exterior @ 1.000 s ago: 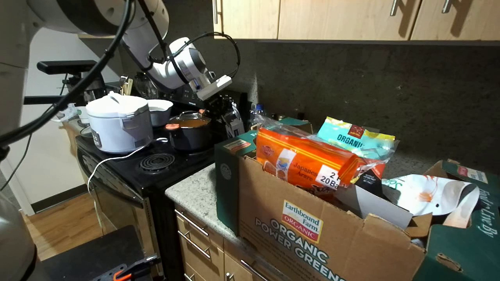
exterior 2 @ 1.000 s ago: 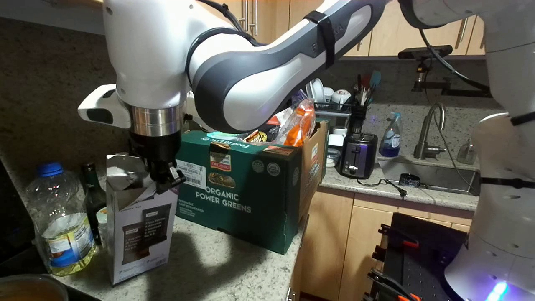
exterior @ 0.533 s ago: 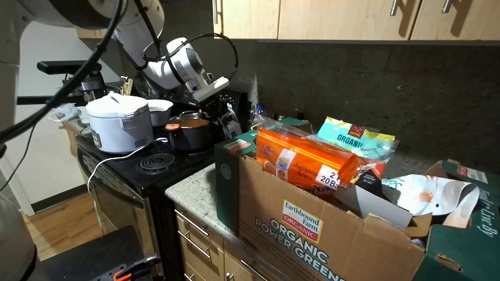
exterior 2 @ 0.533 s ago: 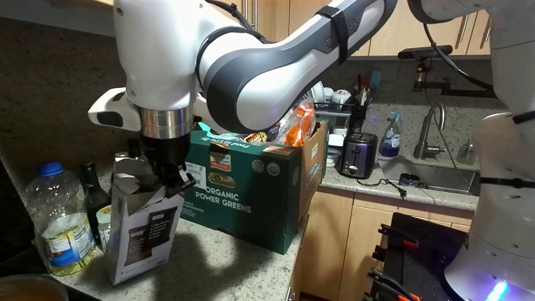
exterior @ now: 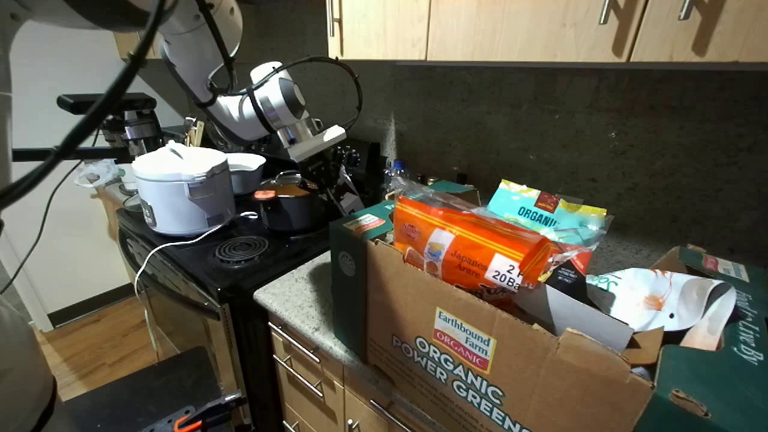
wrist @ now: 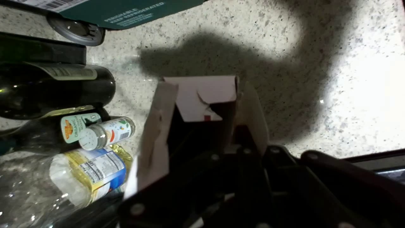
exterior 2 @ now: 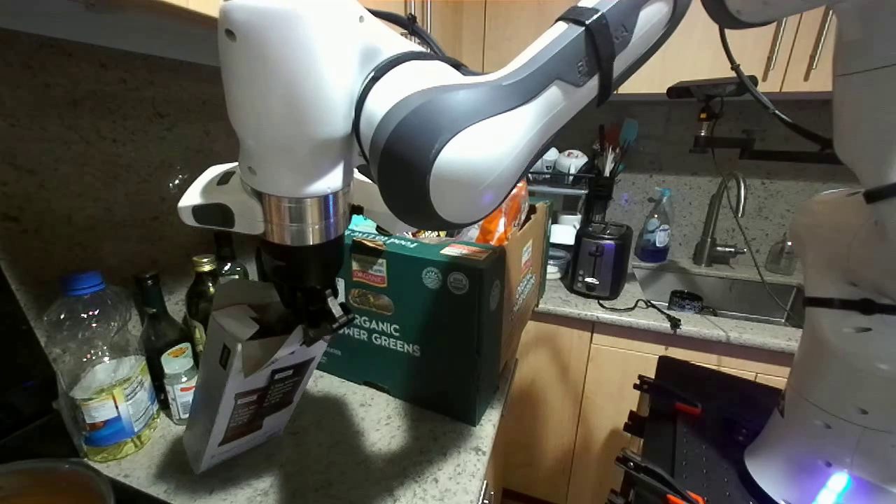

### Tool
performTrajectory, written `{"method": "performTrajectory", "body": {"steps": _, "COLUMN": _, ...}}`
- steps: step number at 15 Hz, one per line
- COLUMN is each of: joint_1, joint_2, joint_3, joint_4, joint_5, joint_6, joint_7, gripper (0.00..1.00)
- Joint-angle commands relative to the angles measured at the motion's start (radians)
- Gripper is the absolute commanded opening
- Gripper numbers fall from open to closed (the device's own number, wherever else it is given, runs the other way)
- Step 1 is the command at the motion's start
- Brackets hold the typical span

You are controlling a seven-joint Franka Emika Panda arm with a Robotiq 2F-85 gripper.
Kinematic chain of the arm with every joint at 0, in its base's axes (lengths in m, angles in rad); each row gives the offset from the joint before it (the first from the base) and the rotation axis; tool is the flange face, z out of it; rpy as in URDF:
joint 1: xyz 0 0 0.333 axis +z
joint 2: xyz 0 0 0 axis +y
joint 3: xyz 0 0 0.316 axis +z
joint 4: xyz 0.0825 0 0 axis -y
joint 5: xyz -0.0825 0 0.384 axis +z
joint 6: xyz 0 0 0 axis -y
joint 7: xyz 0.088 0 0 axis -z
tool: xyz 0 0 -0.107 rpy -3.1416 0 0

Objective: Lay the box on its side

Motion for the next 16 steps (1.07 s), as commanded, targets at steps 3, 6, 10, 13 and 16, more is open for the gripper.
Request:
{"method": "performTrajectory", "body": {"steps": 3, "joint_1": -0.025, "joint_2": -0.026, "joint_3": 0.011, "joint_4": -0.088, "joint_5": 0.039, "joint_6": -0.003, "joint_7": -0.022, "gripper": 0.00}}
{"method": "performTrajectory", "body": {"steps": 6, "joint_1": -0.031, "joint_2": -0.025, "joint_3": 0.010, "joint_4": -0.109, "joint_5": 0.051, "joint_6": -0.005, "joint_7": -0.028, "gripper": 0.00}}
{"method": "performTrajectory", "body": {"steps": 10, "joint_1": -0.041, "joint_2": -0.022, "joint_3": 0.010, "joint_4": -0.129, "joint_5": 0.058, "joint_6": 0.001, "joint_7": -0.043, "gripper": 0.00}}
{"method": "performTrajectory", "body": {"steps": 13, "joint_1": -0.050, "joint_2": -0.015, "joint_3": 0.011, "joint_4": -0.145, "joint_5": 0.068, "joint_6": 0.010, "joint_7": -0.067, "gripper": 0.00}}
{"method": "performTrajectory", "body": {"steps": 16, "joint_1": -0.062, "joint_2": -0.005, "joint_3": 0.014, "joint_4": -0.156, "joint_5": 0.102, "joint_6": 0.018, "joint_7": -0.112, "gripper": 0.00}}
